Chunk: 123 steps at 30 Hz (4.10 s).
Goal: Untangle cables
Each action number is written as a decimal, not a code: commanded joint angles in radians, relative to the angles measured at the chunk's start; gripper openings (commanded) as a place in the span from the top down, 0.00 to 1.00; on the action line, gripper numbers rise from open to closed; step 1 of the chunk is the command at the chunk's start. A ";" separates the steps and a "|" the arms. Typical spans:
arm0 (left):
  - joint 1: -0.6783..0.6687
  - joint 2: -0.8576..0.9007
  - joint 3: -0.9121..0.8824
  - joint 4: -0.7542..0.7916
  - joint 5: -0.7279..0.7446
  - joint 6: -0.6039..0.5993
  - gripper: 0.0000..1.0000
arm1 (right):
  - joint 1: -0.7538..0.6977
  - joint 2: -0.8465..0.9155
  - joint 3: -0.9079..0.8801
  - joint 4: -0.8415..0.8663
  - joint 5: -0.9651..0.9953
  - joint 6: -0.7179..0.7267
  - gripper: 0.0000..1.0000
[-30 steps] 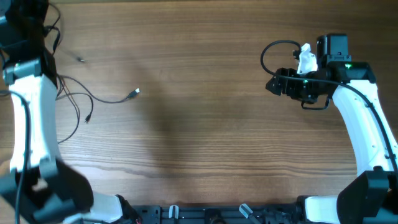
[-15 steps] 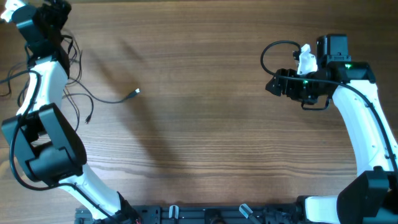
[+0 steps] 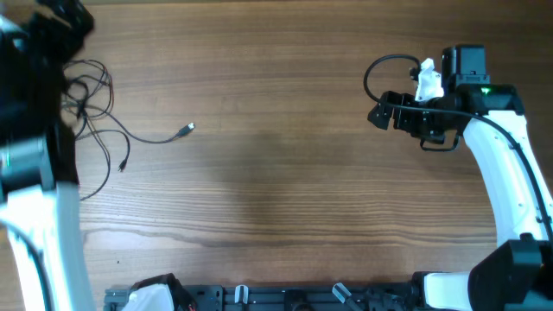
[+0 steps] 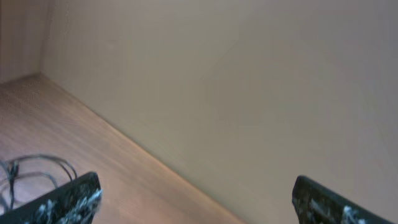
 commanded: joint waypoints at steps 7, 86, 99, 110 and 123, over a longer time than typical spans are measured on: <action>-0.169 -0.176 -0.003 -0.543 0.061 0.167 0.00 | 0.002 -0.331 0.048 -0.074 0.063 0.000 0.00; -0.223 -0.130 -0.005 -0.793 0.076 0.241 0.00 | 0.003 -1.539 -1.283 0.995 0.215 0.002 0.00; -0.223 -0.130 -0.005 -0.793 0.076 0.241 0.00 | 0.003 -1.539 -1.283 0.995 0.215 0.002 0.00; -0.223 -0.205 -0.032 -0.795 0.076 0.241 0.00 | 0.003 -1.539 -1.283 0.995 0.215 0.002 0.00; -0.225 -0.678 -0.725 0.171 0.152 0.246 0.00 | 0.003 -1.539 -1.283 0.995 0.215 0.003 0.00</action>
